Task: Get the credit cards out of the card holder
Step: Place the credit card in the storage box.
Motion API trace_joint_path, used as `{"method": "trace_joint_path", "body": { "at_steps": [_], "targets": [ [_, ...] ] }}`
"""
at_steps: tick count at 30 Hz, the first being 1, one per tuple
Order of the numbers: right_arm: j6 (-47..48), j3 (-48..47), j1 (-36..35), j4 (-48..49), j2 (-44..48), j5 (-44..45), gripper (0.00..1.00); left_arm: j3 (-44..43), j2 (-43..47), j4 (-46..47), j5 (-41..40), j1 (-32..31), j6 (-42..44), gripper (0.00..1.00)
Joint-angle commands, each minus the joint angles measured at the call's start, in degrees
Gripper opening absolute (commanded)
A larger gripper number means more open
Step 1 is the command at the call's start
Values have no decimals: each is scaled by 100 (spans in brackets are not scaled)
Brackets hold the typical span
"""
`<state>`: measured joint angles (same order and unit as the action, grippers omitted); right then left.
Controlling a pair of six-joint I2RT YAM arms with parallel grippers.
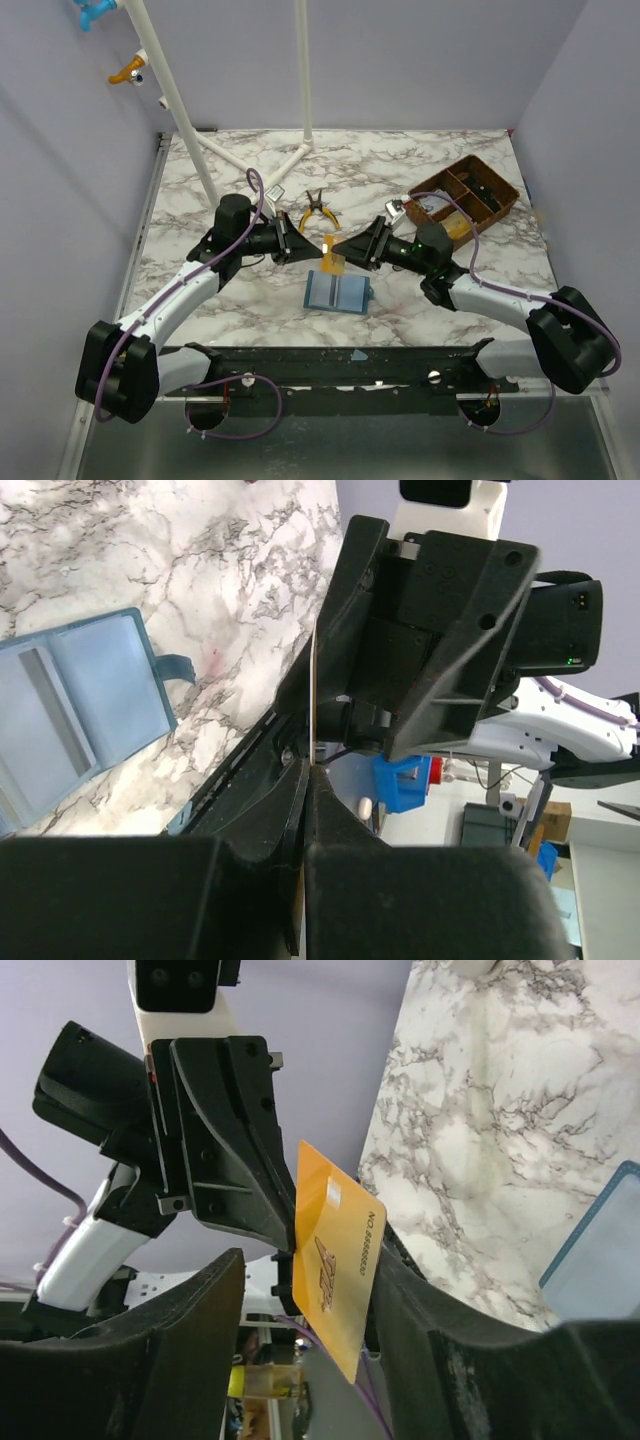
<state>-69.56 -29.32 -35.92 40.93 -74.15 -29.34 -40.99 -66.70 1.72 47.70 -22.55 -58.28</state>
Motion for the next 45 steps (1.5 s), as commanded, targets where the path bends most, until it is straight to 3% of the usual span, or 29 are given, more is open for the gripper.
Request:
{"method": "trace_joint_path", "body": {
  "at_steps": [1,7,12,16,19,23,26,36,45],
  "targets": [
    [-292,135,15,694,-111,-261,48,118,90,366,301,42,-177,0],
    [-281,167,17,692,-95,-230,2,83,139,188,276,40,-44,0],
    [-121,135,20,434,2,-132,1,44,211,-107,163,40,159,4],
    [142,17,21,-109,169,-7,1,-27,304,-487,-20,47,427,29],
    [367,-98,21,-602,322,113,1,-90,373,-773,-203,40,631,58],
    [654,-227,16,-1287,541,365,1,-218,505,-1260,-532,46,951,86],
    [831,-345,16,-1818,687,572,1,-332,613,-1633,-839,45,1178,99],
    [1467,-956,17,-3652,1176,1620,1,-689,792,-2440,-1620,40,1878,99],
    [1701,-1585,15,-4917,1060,2384,1,-1294,688,-3084,-2215,44,2310,99]
  ]
}}
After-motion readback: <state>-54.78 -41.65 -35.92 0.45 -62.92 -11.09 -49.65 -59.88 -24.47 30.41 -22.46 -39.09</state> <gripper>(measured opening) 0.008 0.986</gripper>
